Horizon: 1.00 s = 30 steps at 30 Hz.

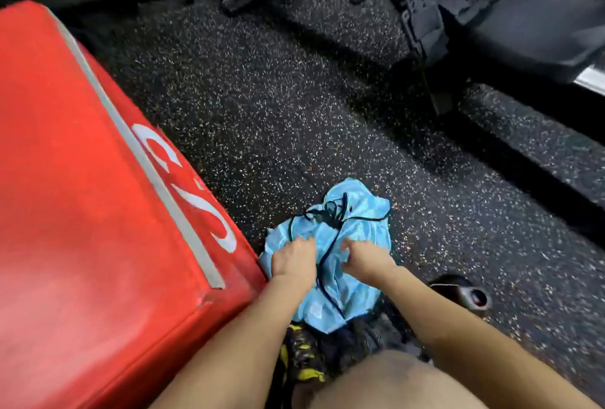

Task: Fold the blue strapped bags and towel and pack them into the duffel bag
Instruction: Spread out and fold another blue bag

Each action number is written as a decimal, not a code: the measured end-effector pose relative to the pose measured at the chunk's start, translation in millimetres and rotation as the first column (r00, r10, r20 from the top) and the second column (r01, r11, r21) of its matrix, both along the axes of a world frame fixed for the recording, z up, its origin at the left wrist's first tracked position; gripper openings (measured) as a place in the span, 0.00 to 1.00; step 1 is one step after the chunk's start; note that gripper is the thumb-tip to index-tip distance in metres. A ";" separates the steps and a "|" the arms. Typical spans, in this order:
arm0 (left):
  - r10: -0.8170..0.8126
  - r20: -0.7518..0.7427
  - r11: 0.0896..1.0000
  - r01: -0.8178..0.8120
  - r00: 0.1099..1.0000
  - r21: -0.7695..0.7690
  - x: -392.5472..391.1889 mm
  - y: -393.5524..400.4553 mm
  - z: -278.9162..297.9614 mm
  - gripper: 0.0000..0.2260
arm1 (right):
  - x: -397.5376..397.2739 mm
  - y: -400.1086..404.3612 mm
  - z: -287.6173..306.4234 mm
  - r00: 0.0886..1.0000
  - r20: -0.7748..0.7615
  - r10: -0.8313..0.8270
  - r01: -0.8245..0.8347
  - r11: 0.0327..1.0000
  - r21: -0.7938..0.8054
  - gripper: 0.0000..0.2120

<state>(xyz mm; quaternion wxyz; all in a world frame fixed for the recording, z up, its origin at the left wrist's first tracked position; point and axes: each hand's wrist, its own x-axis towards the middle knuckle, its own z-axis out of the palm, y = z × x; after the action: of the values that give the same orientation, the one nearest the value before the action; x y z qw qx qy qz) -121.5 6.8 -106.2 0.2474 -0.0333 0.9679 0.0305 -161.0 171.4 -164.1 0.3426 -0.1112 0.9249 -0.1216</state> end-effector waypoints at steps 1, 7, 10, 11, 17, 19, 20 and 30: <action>0.005 0.023 1.000 -0.006 1.000 0.014 -3.3 1.2 -15.0 0.14 | -2.4 0.9 -11.3 0.999 -0.007 0.035 -0.034 0.999 0.019 0.22; 0.008 0.223 0.999 -0.017 0.975 0.037 -16.1 7.9 -64.4 0.29 | -4.3 4.9 -44.8 0.971 -0.060 0.230 -0.219 0.964 0.151 0.14; -0.029 0.307 0.997 0.048 0.951 -0.053 -14.2 4.2 -67.1 0.22 | -0.9 9.0 -47.6 0.982 -0.093 0.167 -0.158 0.983 0.096 0.06; -0.036 0.319 0.995 0.064 0.947 -0.078 -12.9 2.5 -63.8 0.20 | -0.5 9.7 -45.0 0.988 -0.096 0.121 -0.116 0.992 0.052 0.06; 0.029 0.147 0.999 -0.022 0.989 -0.049 -12.7 4.2 -9.6 0.17 | -5.9 6.2 6.5 0.973 -0.220 -0.075 0.050 0.992 -0.120 0.05; 0.064 0.074 0.998 -0.064 0.995 0.000 -17.7 6.0 19.4 0.15 | -11.3 1.6 36.9 0.953 -0.271 -0.139 0.092 0.980 -0.178 0.04; 0.078 0.037 0.997 -0.078 0.996 0.015 -19.7 6.7 34.8 0.13 | -12.6 -0.6 52.0 0.944 -0.287 -0.166 0.109 0.973 -0.204 0.04; 0.082 -0.369 0.980 -0.008 0.926 0.196 -28.1 -12.3 231.2 0.04 | -20.1 -20.2 250.7 0.806 -0.496 -0.323 0.108 0.904 -0.413 0.06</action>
<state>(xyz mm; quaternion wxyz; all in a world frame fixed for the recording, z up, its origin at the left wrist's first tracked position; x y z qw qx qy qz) -149.5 -5.6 125.0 0.0591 -0.0252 0.9888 0.1348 -181.1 151.2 86.6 0.0169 -0.0956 0.9513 -0.2925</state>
